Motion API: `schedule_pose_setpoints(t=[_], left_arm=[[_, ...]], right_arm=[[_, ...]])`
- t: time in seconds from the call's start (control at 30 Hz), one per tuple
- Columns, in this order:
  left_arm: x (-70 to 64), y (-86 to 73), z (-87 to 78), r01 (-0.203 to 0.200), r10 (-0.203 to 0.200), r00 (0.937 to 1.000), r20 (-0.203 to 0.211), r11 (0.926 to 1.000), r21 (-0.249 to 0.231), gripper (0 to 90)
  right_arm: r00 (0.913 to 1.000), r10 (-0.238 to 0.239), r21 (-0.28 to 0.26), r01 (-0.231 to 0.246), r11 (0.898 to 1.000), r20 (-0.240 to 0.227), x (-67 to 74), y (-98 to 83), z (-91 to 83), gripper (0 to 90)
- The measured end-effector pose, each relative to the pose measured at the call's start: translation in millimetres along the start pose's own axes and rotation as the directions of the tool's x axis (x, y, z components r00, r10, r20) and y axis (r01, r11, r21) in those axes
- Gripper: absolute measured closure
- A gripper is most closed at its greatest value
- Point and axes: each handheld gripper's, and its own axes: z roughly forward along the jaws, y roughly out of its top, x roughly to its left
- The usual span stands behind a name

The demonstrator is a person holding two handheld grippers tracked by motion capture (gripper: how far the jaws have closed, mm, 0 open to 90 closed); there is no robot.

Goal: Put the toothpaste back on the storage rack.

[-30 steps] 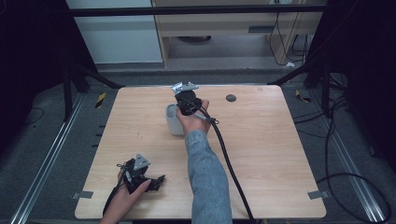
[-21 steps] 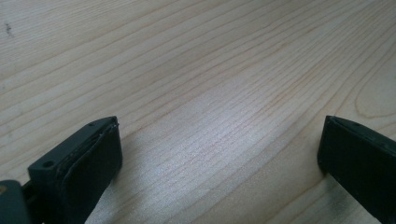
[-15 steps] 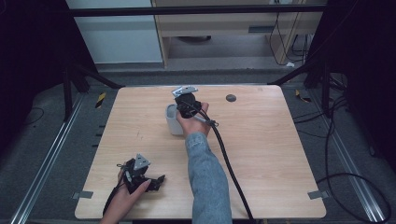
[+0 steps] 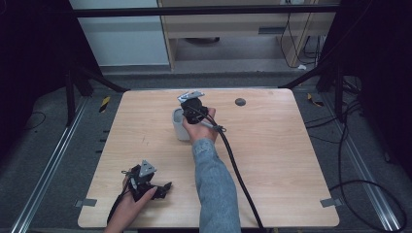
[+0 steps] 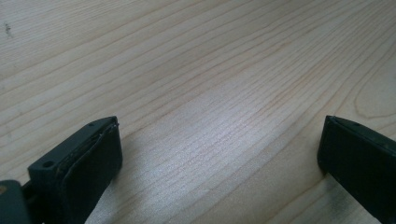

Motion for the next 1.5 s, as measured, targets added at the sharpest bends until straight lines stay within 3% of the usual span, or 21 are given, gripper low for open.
schedule_pose_setpoints(t=[1.5], left_arm=[[-0.3, 0.2, 0.1, -0.001, 0.001, 1.0, 0.001, 1.0, 0.001, 0.0]], right_arm=[[0.9999, 0.008, 0.029, -0.007, 1.0, -0.015, -1.0, 3.4, 4.7, 79.1]])
